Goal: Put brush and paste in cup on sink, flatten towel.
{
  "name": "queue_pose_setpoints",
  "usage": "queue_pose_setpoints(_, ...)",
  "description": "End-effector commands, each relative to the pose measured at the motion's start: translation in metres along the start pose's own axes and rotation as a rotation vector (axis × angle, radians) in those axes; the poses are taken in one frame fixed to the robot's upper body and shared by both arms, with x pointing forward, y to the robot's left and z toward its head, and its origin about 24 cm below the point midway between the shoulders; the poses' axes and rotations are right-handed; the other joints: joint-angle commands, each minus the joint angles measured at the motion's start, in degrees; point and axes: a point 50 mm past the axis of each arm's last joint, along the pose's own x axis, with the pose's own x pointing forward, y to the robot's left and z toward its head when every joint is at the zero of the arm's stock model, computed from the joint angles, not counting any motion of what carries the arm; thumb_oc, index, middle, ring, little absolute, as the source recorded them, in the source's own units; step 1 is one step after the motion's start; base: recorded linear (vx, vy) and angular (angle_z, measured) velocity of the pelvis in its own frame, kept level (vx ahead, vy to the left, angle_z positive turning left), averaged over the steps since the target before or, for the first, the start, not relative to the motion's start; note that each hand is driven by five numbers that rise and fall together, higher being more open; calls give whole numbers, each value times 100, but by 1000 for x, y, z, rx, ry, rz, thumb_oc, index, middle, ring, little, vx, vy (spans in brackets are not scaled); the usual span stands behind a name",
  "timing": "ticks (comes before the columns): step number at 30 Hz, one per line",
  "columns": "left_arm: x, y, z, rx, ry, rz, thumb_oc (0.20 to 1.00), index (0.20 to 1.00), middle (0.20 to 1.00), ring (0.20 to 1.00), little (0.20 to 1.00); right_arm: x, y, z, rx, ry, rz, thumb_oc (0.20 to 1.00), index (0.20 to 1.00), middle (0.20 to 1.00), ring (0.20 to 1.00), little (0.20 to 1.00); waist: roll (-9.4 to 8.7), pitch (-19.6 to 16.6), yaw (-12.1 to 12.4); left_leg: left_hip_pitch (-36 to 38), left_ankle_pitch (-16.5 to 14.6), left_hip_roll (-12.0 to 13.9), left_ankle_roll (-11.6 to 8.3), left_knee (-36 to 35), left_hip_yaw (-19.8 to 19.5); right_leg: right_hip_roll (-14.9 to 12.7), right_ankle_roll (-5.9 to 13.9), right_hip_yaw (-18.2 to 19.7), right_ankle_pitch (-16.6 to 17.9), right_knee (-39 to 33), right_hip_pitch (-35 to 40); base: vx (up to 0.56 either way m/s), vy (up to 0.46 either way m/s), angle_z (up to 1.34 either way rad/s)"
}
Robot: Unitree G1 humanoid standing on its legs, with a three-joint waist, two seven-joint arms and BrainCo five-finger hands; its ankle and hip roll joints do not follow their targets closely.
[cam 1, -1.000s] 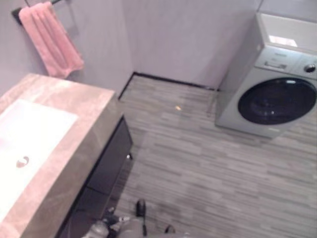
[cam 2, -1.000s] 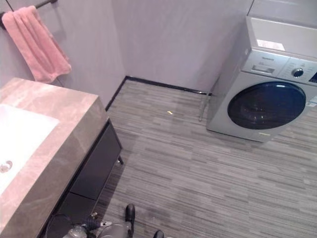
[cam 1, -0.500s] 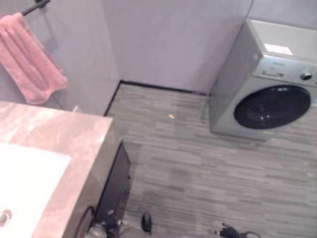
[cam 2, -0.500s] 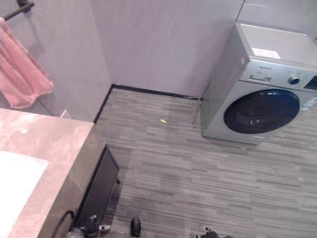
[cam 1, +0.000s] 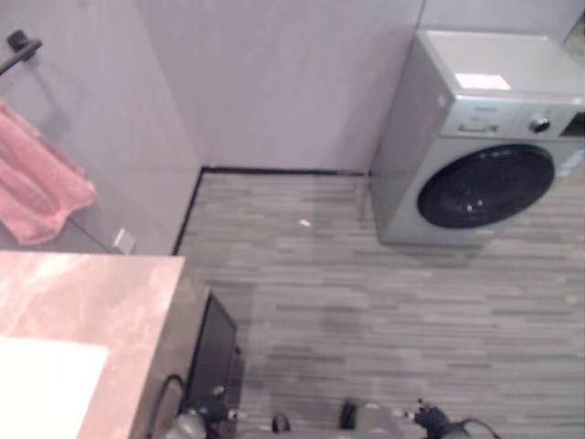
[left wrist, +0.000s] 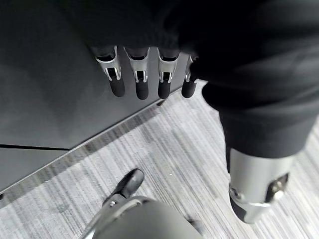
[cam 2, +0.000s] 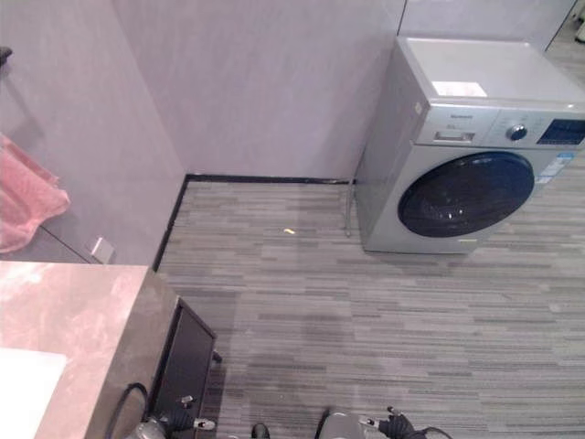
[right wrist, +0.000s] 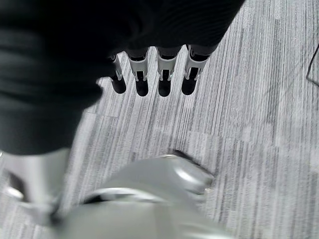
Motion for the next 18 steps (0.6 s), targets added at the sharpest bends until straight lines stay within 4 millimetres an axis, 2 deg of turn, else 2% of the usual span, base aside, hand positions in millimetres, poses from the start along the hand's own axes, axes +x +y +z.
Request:
queue_pose_setpoints(1, -1, 8, -8, 8, 21, 33, 1000, 1000, 1000, 1000, 1000, -1, -11, -7, -51, 21, -27, 1000, 1000, 1000, 1000, 1000, 60, -2, 89, -399, -53, -307, -56, 64, -87, 187, -50, 92, -139, 423, 494, 161, -67, 3)
queue_pose_setpoints(2, 0, 12, -2, 46, -4, 35, 1000, 1000, 1000, 1000, 1000, 1, -12, 5, -39, -26, -26, 1000, 1000, 1000, 1000, 1000, 61, 38, 67, -308, -105, -281, -148, 64, -66, 547, 30, 584, 330, -1256, 309, 205, -75, -14)
queue_pose_setpoints(3, 0, 13, -3, 53, -6, 37, 1000, 1000, 1000, 1000, 1000, 1, -13, 6, -34, -26, -26, 1000, 1000, 1000, 1000, 1000, 50, 22, 76, -282, -119, -281, -165, 64, -53, 547, 80, 634, 472, -1445, 339, 492, -128, -21)
queue_pose_setpoints(4, -1, 15, -6, 68, -2, 50, 1000, 1000, 1000, 1000, 1000, 1, -13, 12, -21, -47, -29, 1000, 1000, 1000, 1000, 1000, 33, -26, 67, -145, -239, -258, -226, 64, -39, 537, 223, 842, 858, -2036, 218, 332, -61, 10)
queue_pose_setpoints(5, -1, 15, -6, 68, -2, 49, 1000, 1000, 1000, 1000, 1000, 1, -13, 12, -21, -47, -29, 1000, 1000, 1000, 1000, 1000, 33, -26, 69, -145, -240, -258, -226, 64, -37, 538, 223, 843, 862, -2042, 220, 796, -211, 25)
queue_pose_setpoints(6, -2, 17, -12, 91, 24, 52, 1000, 1000, 1000, 1000, 1000, 3, -14, 20, -22, -67, -38, 1000, 1000, 1000, 1000, 1000, 15, -138, -21, 120, -373, -203, -272, 99, -257, 665, 150, 1140, 915, -1879, 273, 510, -159, 43)
queue_pose_setpoints(8, -2, 17, -12, 91, 24, 52, 1000, 1000, 1000, 1000, 1000, 3, -14, 20, -22, -67, -38, 1000, 1000, 1000, 1000, 1000, 17, -136, -24, 122, -376, -201, -273, 101, -260, 666, 150, 1136, 907, -1870, 273, 339, -111, 53)
queue_pose_setpoints(9, -2, 16, -11, 104, 25, 46, 1000, 1000, 1000, 1000, 1000, 3, -15, 20, -25, -62, -40, 1000, 1000, 1000, 1000, 1000, 32, -174, -31, 188, -349, -141, -324, 187, -335, 740, 91, 1207, 823, -1764, 309, 435, -177, 59)
queue_pose_setpoints(12, -1, 13, -6, 118, 10, 41, 1000, 1000, 1000, 1000, 1000, 2, -21, 9, -40, -25, -59, 1000, 1000, 1000, 1000, 1000, 68, -286, -54, 232, -258, 79, -460, 548, -512, 846, -113, 1015, 453, -1434, 442, 455, -210, 32)
queue_pose_setpoints(13, -1, 13, -6, 118, 10, 41, 1000, 1000, 1000, 1000, 1000, 2, -21, 9, -40, -25, -59, 1000, 1000, 1000, 1000, 1000, 69, -285, -67, 226, -264, 81, -462, 559, -525, 843, -115, 1002, 442, -1422, 440, 382, -215, 50)
queue_pose_setpoints(15, 1, 12, 4, 117, -22, 39, 1000, 1000, 1000, 1000, 1000, 0, -25, 0, -48, 8, -75, 1000, 1000, 1000, 1000, 1000, 73, -322, -66, 223, -214, 201, -556, 815, -607, 888, -243, 815, 129, -1106, 500, 337, -191, 56)
queue_pose_setpoints(16, 1, 12, 4, 117, -22, 39, 1000, 1000, 1000, 1000, 1000, 0, -25, 0, -48, 8, -75, 1000, 1000, 1000, 1000, 1000, 73, -321, -70, 222, -217, 202, -558, 820, -611, 886, -244, 811, 121, -1096, 498, 347, -215, 29)
queue_pose_setpoints(18, 2, 10, 10, 118, -38, 35, 1000, 1000, 1000, 1000, 1000, -1, -26, -6, -72, 32, -76, 1000, 1000, 1000, 1000, 1000, 27, -297, -69, -9, 70, 294, -723, 1683, -611, 1019, -408, 808, -151, -990, 667, 409, -288, 15)
